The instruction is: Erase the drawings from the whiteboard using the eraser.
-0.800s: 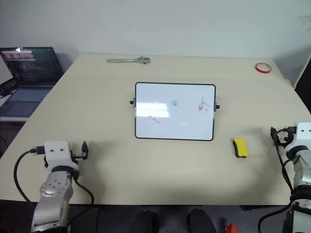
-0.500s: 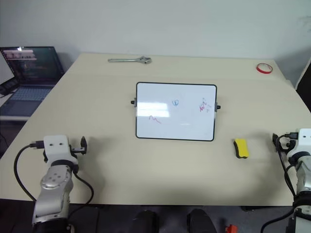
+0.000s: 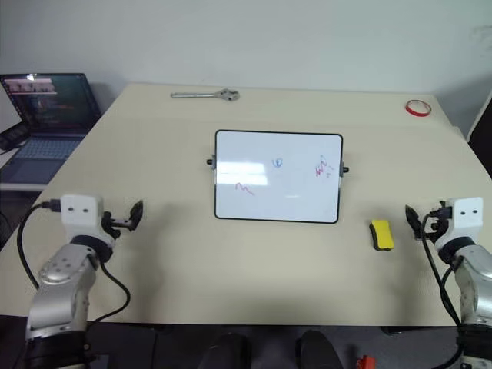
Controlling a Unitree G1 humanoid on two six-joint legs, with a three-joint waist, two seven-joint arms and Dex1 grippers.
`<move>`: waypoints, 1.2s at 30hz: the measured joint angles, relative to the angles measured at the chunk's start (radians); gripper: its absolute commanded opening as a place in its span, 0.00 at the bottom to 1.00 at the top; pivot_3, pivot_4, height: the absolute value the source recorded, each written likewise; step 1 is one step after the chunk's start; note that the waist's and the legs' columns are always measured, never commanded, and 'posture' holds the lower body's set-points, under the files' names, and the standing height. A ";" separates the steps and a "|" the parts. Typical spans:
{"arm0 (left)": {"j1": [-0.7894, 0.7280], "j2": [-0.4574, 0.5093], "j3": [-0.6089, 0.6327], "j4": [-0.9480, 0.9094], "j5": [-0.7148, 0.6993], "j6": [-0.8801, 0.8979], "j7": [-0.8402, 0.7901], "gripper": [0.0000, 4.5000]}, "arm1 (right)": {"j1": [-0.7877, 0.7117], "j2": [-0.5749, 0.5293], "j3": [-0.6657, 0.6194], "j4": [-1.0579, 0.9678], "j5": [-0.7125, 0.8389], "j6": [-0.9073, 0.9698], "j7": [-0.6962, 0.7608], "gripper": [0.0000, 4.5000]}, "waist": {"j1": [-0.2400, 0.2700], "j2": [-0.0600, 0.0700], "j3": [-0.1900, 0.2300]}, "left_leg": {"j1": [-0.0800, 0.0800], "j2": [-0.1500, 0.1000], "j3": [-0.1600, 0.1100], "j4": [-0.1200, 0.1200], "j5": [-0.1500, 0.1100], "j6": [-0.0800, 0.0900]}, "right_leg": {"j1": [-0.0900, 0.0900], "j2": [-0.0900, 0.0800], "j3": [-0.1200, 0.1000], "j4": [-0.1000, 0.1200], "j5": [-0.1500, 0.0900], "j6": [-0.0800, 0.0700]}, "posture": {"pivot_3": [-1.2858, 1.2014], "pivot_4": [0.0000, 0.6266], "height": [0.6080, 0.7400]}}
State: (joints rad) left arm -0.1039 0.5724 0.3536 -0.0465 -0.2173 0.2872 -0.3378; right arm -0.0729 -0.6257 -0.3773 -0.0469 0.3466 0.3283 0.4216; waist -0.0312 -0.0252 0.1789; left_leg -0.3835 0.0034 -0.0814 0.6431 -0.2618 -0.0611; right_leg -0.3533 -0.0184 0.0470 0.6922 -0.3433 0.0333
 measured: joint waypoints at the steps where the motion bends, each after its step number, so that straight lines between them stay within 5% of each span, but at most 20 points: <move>1: -0.002 0.023 0.005 -0.009 -0.016 0.010 -0.028 1.00 | 0.013 0.000 0.009 -0.067 0.008 0.044 -0.010 0.99 | 0.000 0.000 0.000 | 0.000 0.000 0.000 0.000 0.000 0.000 | 0.000 0.000 0.000 0.000 0.000 0.000 | 0.52 0.24 1.00; 7: -0.047 0.175 -0.025 -0.152 -0.137 0.077 -0.273 1.00 | 0.094 -0.036 0.002 -0.319 0.060 0.284 -0.017 0.99 | 0.008 0.001 0.001 | -0.002 -0.002 -0.003 0.000 0.000 0.000 | 0.001 -0.001 -0.001 -0.003 0.000 0.000 | 0.52 0.24 1.00; 12: -0.255 0.292 -0.181 -0.160 -0.208 0.139 -0.535 1.00 | 0.106 -0.084 -0.116 -0.474 0.199 0.577 -0.035 0.99 | 0.014 0.002 0.002 | -0.005 -0.003 -0.003 0.001 0.000 0.000 | 0.001 0.000 -0.004 -0.003 0.000 0.000 | 0.52 0.24 1.00; 19: -0.427 0.310 -0.339 -0.176 -0.302 0.218 -0.798 1.00 | 0.005 -0.034 -0.160 -0.550 0.345 0.887 -0.144 0.99 | -0.011 0.003 0.003 | -0.008 -0.003 0.000 0.000 0.000 0.001 | -0.004 0.001 -0.004 -0.003 0.000 0.000 | 0.52 0.24 1.00; 26: -0.525 0.224 -0.478 -0.125 -0.273 0.178 -0.916 1.00 | -0.016 -0.001 -0.062 -0.513 0.248 0.869 -0.237 0.99 | -0.002 0.003 0.003 | -0.012 -0.005 0.000 0.001 0.000 0.001 | -0.005 0.003 -0.004 -0.004 0.000 0.000 | 0.52 0.24 1.00; 36: -0.497 0.208 -0.485 -0.106 -0.239 0.139 -0.912 1.00 | -0.010 0.063 0.007 -0.493 0.166 0.770 -0.254 0.99 | -0.002 0.003 0.003 | -0.016 -0.005 -0.001 0.002 0.000 0.001 | -0.014 0.003 -0.003 0.002 0.000 0.000 | 0.52 0.24 1.00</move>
State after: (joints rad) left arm -0.6006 0.7800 -0.1311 -0.1528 -0.4558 0.4263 -1.2499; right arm -0.0827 -0.5628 -0.3703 -0.5396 0.5125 1.0981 0.1676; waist -0.0335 -0.0223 0.1815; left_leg -0.3993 -0.0012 -0.0820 0.6454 -0.2614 -0.0598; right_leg -0.3672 -0.0158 0.0441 0.6945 -0.3436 0.0337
